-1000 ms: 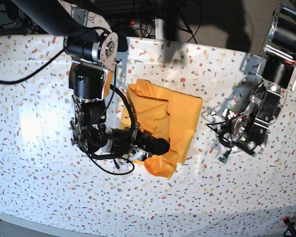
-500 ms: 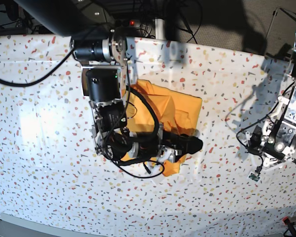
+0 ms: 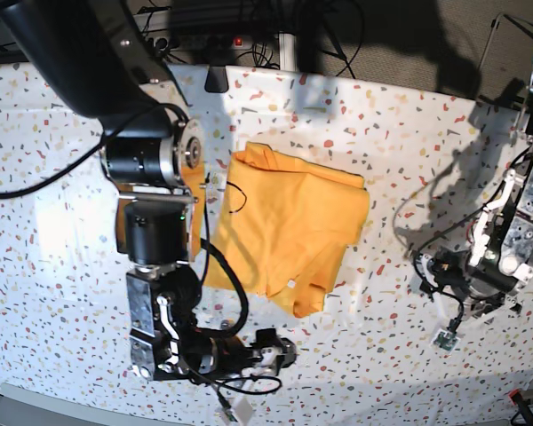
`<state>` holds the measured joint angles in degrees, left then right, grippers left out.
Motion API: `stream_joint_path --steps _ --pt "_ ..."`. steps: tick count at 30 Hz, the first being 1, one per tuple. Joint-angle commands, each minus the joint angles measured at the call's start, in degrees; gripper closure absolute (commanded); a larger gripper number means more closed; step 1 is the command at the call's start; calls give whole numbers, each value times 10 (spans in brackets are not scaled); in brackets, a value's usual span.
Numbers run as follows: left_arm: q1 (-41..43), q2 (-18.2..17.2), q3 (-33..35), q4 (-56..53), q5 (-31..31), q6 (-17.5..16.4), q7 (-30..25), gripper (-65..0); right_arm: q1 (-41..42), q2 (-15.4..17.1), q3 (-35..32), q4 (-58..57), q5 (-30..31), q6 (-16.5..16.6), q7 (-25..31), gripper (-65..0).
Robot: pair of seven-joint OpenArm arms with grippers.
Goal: Fold the T-shirt properly
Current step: 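Press and square the bundle sides with both grippers toward each other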
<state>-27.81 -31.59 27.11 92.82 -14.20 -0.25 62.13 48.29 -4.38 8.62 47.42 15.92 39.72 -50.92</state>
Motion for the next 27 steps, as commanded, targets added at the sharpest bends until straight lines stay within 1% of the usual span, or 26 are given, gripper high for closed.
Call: stream_joint_path --steps 1,3,5,7,9,13,16,18,19,21,25,27 --pt "-17 -6 -5 26 5 2 -9 -296 19 7 0 8 5 3 12 -269" --pt "-11 -4 -5 58 0 2 -10 -296 7 27 0 8 5 3 19 -269" --pt "3 9 -5 79 -19 -3 -17 -296 -14 49 0 8 -14 3 61 -269" --pt "22 37 -5 83 -49 -22 -21 -296 -37 71 0 7 -42 3 103 -269" --pt "45 70 -5 83 -79 -39 -22 -296 -61 86 0 7 -46 3 134 -269" --pt "83 149 -5 83 -132 -71 -25 -296 -92 89 0 7 -73 3 186 -269" --pt "119 213 -5 83 -139 -92 -41 -296 -106 88 0 6 -85 3 201 -269" --pt "141 236 -5 83 -137 -101 -59 -296 -109 88 0 6 -84 3 201 -269" --pt "150 241 -5 83 -131 -105 -65 -296 -110 88 0 6 -84 3 201 -269" --pt "169 240 -5 83 -109 -105 -84 -296 -113 88 0 6 -82 3 201 -269" --pt "205 238 -5 73 -41 -105 -151 -296 -122 88 -11 4 -82 3 201 -269" --pt "214 238 -5 50 -20 -105 -168 -296 -127 88 -27 4 -83 3 192 -269"
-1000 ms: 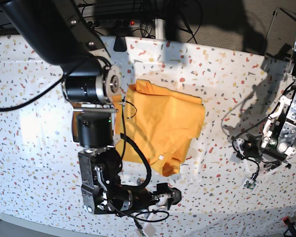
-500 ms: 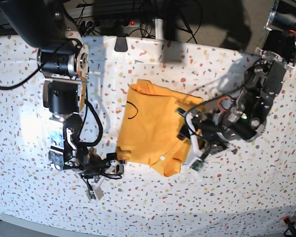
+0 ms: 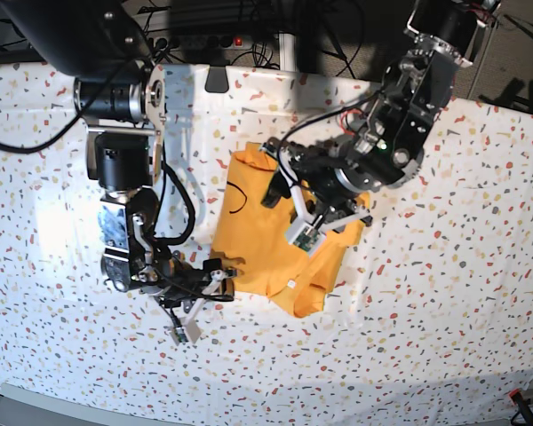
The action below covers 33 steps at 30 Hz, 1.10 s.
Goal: Fold the T-shirt properly
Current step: 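Press and square the bundle sides with both grippers toward each other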
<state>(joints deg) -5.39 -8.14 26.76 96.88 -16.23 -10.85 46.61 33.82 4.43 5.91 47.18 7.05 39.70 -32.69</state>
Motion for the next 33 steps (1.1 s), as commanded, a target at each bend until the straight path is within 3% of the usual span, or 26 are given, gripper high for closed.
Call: stream_joint_path --steps 1,4,9,16,21,27,33 --pt "-10 3 -2 -7 2 1 -13 -296 14 0 -9 7 6 3 3 -269" --pt "-15 4 -2 -72 4 1 -21 -296 -1 0 -35 7 12 3 -11 -269" --pt "-53 -4 -2 -148 68 1 -11 -296 -34 0 -89 8 61 3 -56 -269" --pt "-105 -75 -2 -150 68 1 5 -296 -84 17 -116 60 162 3 -160 -269" --pt "-125 -122 -2 -150 15 2 5 -296 -141 19 -116 159 194 3 -205 -269" --pt "-130 -125 -2 -150 -3 1 -13 -296 -187 17 -116 245 236 3 -221 -269" --pt "-148 -125 -2 -150 -4 1 -13 -296 -191 17 -116 260 289 3 -253 -269"
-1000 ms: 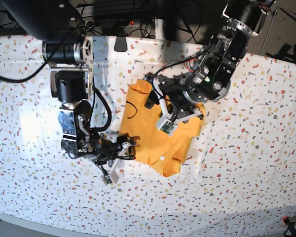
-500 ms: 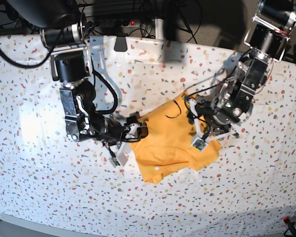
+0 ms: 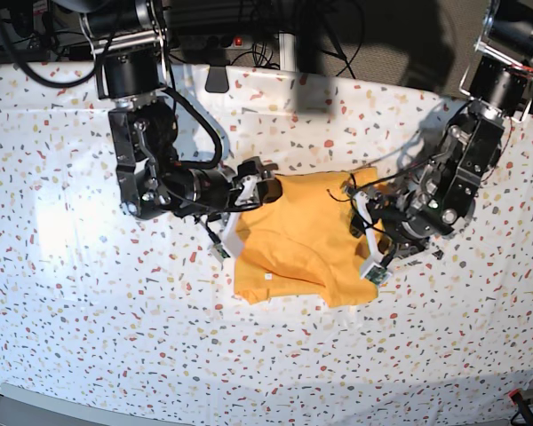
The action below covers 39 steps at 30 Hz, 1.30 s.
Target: Fold the T-shirt properly
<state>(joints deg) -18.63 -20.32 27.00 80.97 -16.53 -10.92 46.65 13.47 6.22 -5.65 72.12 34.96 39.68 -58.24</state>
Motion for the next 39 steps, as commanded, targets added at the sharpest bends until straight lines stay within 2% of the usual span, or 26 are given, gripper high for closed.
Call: stream_joint_path --steps 1,4,8,9,11,13,16,19,21,23,25,27,29,32,35,39 --pt "-20 -4 -4 9 -1 2 -13 -296 13 0 0 11 21 3 3 -269" --pt "-34 -4 -4 9 -1 2 -13 -296 15 0 0 12 48 3 8 -269" --pt "-55 -5 -4 9 -12 4 -11 -296 17 1 2 25 47 3 26 -269" --pt "-60 -5 -4 9 -23 13 -10 -296 18 2 4 31 46 3 33 -269" --pt "-64 -5 -7 11 -31 59 -9 -296 17 1 16 49 38 3 61 -269" --pt "-61 -5 -22 17 -32 65 -9 -296 17 1 33 64 5 3 113 -269" --pt "-57 -5 -65 17 -59 64 -8 -296 17 1 71 84 -43 3 170 -269" --pt "-39 -5 -134 18 -64 64 2 -291 17 1 119 100 -46 3 163 -269" --pt "-21 -5 -193 20 -91 61 19 -290 17 1 151 106 -46 3 141 -269" --pt "2 -5 -254 21 -121 31 23 -290 17 2 182 107 -45 3 106 -269" --pt "28 -5 -308 21 -141 -14 30 -290 12 11 204 107 -30 3 87 -269" --pt "55 -5 -352 25 -135 -62 36 -290 -2 24 221 110 2 3 69 -269" --pt "86 -9 -391 37 -134 -95 50 -290 -18 37 238 122 15 3 35 -269" --pt "141 -23 -436 72 -136 -117 56 -290 -57 57 264 162 44 3 9 -269" --pt "205 -43 -466 136 -136 -118 57 -290 -107 71 294 222 75 3 -15 -269" --pt "303 -54 -491 242 -135 -118 61 -290 -183 73 342 313 117 3 -36 -269"
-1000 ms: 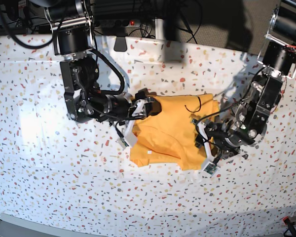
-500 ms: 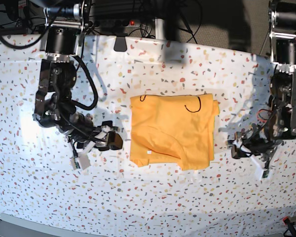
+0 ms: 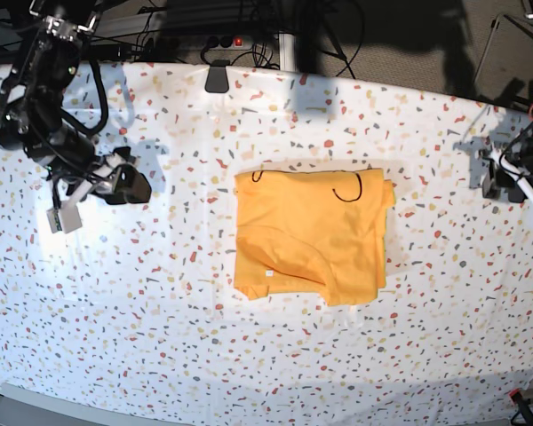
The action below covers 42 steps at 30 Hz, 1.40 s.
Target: Fold the T-shirt properly
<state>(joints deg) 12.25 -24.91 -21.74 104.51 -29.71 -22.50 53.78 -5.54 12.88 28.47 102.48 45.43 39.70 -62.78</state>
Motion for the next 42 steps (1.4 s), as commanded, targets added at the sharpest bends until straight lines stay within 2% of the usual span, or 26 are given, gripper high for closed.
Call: stream_joint_path --steps 1,6,11,17,19,23,26,29,30,32,34,35,39,40,42 --pt "21 -8 -9 31 -3 -2 -11 -290 -12 6 12 32 25 3 -1 -269" --pt "146 -8 -15 114 -4 -2 -11 -290 -122 5 63 124 92 3 -54 -269" --pt "244 6 -15 131 -15 -1 -18 -290 -249 -10 108 167 162 3 -61 -269" --pt "322 51 -15 131 -14 -3 -18 -290 -383 -43 122 170 178 3 -61 -269" --pt "347 63 -15 130 -7 -10 -38 -291 -419 -54 117 164 167 3 -49 -269" --pt "363 68 -10 61 3 -83 -85 -291 -448 -54 75 96 35 3 61 -269" --pt "339 68 16 -66 4 -130 -118 -291 -438 -29 14 -23 -52 3 120 -269" --pt "284 68 69 -233 29 -144 -186 -291 -396 9 -57 -179 -122 3 172 -269" --pt "259 68 89 -292 43 -144 -223 -291 -374 18 -79 -235 -160 3 209 -269" --pt "206 69 127 -405 85 -144 -289 -291 -323 33 -122 -357 -268 3 330 -269" --pt "155 75 157 -506 130 -136 -356 -290 -270 47 -159 -483 -356 3 427 -269" --pt "133 79 169 -552 152 -117 -385 -290 -244 52 -177 -545 -382 3 463 -268" --pt "67 100 189 -703 233 -3 -461 -290 -159 57 -229 -743 -421 -47 564 -268" --pt "56 105 189 -731 250 12 -477 -290 -144 57 -241 -773 -426 -53 588 -268" --pt "40 111 189 -770 269 20 -496 -290 -127 57 -258 -800 -436 -70 624 -268"
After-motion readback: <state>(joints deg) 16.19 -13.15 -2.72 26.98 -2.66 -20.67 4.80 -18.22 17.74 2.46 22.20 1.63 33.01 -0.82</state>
